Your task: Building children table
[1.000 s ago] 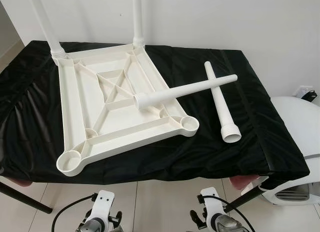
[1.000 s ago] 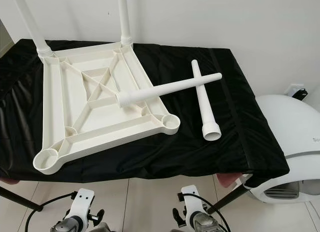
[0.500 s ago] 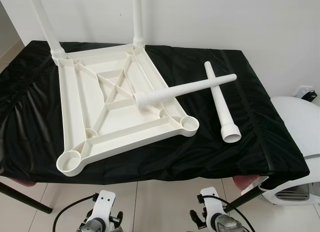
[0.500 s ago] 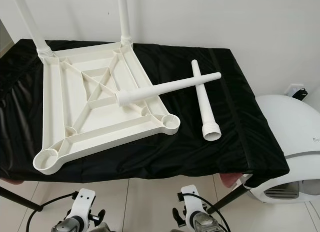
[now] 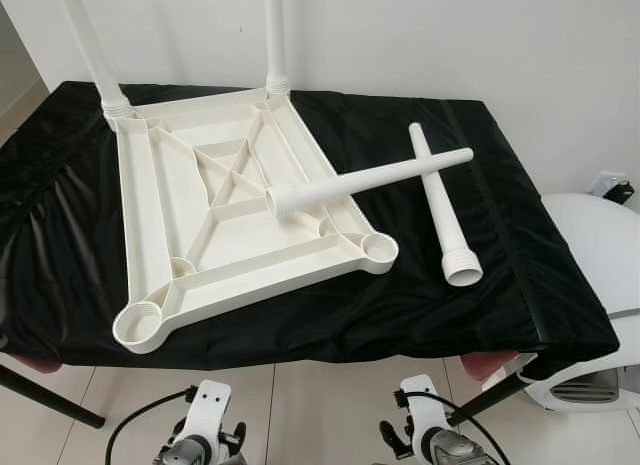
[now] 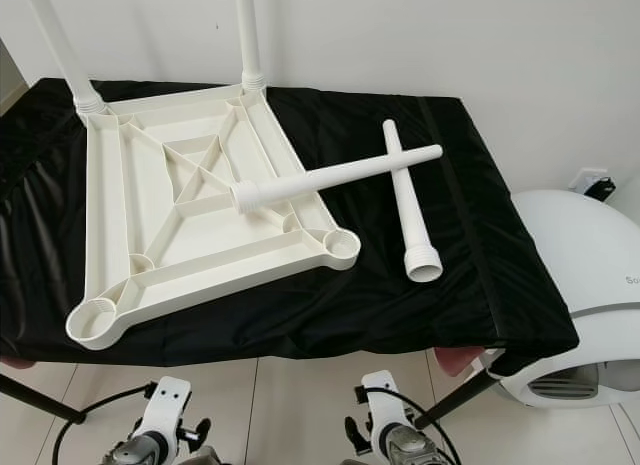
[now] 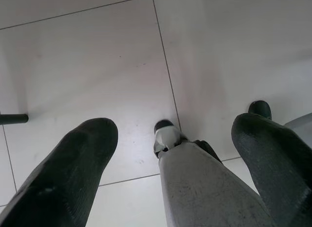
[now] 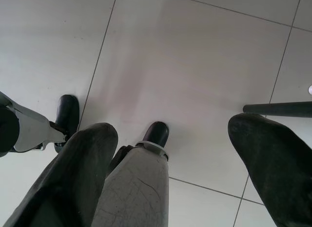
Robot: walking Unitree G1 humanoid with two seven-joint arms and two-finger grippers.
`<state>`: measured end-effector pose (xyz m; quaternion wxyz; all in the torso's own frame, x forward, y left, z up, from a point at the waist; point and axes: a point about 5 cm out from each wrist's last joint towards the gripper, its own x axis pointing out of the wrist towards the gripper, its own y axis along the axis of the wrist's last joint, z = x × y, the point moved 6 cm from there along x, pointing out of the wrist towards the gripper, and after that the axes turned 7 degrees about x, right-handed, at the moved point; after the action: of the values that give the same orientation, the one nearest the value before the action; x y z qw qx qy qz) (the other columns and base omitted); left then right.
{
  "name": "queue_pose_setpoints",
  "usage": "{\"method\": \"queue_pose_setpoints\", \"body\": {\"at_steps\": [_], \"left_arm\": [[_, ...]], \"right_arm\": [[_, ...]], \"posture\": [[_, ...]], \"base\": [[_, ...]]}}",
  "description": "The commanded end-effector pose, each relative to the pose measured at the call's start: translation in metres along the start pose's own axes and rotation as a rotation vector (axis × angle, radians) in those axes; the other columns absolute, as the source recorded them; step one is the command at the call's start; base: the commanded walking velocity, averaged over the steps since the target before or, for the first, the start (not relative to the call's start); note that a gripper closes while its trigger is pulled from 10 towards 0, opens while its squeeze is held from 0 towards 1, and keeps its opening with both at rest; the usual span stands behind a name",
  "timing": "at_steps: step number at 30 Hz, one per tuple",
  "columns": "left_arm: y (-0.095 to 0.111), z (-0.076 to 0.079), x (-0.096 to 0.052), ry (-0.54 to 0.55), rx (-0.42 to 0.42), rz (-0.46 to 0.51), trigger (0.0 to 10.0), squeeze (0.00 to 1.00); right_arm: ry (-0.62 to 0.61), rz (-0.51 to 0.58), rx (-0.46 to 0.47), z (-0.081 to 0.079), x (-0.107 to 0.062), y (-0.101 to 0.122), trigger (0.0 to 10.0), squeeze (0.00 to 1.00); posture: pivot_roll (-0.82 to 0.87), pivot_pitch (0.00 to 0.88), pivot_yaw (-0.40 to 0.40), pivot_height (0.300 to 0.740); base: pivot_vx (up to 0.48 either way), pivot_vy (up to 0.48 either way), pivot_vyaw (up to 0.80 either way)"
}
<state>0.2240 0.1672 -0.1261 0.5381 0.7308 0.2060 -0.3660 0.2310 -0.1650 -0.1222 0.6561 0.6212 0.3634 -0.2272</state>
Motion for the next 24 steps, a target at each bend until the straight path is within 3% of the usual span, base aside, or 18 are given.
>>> {"method": "queue_pose_setpoints", "body": {"at_steps": [1, 24], "left_arm": [[-0.0018, 0.0043, -0.0005, -0.028, 0.005, -0.001, 10.0, 0.00], [-0.0061, 0.0068, -0.0020, -0.035, 0.003, -0.004, 10.0, 0.00]], "right_arm": [[0.003, -0.009, -0.010, -0.0013, 0.0002, -0.0014, 10.0, 0.00], [0.001, -0.036, -0.009, -0.0024, -0.0015, -0.0112, 10.0, 0.00]], "posture": [[0.03, 0.000, -0.007, 0.740], [0.03, 0.000, -0.004, 0.740]], "base": [[0.000, 0.000, 0.00], [0.000, 0.000, 0.00]]}}
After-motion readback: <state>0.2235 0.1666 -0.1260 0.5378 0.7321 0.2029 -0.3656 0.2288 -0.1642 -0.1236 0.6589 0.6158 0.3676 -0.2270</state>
